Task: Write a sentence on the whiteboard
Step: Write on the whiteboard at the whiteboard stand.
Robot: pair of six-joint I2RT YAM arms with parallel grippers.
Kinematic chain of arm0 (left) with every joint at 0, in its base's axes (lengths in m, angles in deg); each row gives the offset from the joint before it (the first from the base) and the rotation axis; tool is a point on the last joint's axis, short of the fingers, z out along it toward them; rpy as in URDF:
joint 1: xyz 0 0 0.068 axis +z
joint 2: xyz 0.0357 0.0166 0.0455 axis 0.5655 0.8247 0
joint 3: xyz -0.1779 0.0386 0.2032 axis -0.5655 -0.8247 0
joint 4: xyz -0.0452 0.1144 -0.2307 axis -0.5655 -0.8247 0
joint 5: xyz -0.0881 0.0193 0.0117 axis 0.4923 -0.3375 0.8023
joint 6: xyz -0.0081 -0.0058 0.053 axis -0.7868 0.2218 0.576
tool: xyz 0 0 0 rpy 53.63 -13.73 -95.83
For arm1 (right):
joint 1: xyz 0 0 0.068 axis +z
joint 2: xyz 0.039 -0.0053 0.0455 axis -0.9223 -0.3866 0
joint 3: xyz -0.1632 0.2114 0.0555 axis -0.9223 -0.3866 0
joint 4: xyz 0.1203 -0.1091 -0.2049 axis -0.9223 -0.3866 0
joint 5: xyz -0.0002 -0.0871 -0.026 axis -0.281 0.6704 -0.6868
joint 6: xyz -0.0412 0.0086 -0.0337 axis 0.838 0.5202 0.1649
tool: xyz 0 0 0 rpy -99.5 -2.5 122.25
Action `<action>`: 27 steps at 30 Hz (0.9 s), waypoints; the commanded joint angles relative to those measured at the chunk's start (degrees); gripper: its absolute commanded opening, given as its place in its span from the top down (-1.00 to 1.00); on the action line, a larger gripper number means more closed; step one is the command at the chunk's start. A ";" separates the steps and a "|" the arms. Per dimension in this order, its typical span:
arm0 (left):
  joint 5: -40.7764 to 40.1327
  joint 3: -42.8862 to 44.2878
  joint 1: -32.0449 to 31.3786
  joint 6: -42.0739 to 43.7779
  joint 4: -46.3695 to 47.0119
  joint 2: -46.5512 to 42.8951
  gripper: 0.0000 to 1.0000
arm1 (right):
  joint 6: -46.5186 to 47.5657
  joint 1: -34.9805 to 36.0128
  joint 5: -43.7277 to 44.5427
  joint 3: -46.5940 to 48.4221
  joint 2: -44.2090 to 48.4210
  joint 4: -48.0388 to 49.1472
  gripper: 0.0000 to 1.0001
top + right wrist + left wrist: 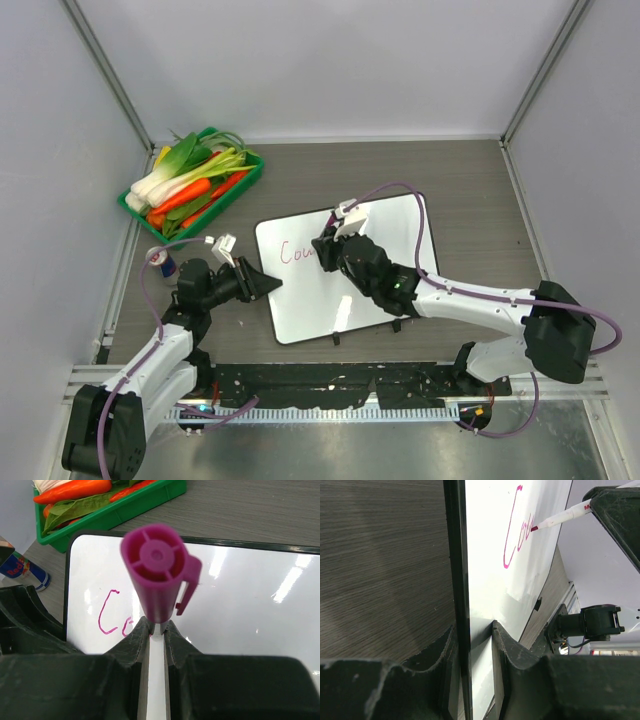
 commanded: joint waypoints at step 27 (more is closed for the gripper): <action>-0.44 0.13 0.08 2.19 1.89 0.09 1.00 | 3.01 -0.25 3.09 4.39 2.02 -0.23 0.97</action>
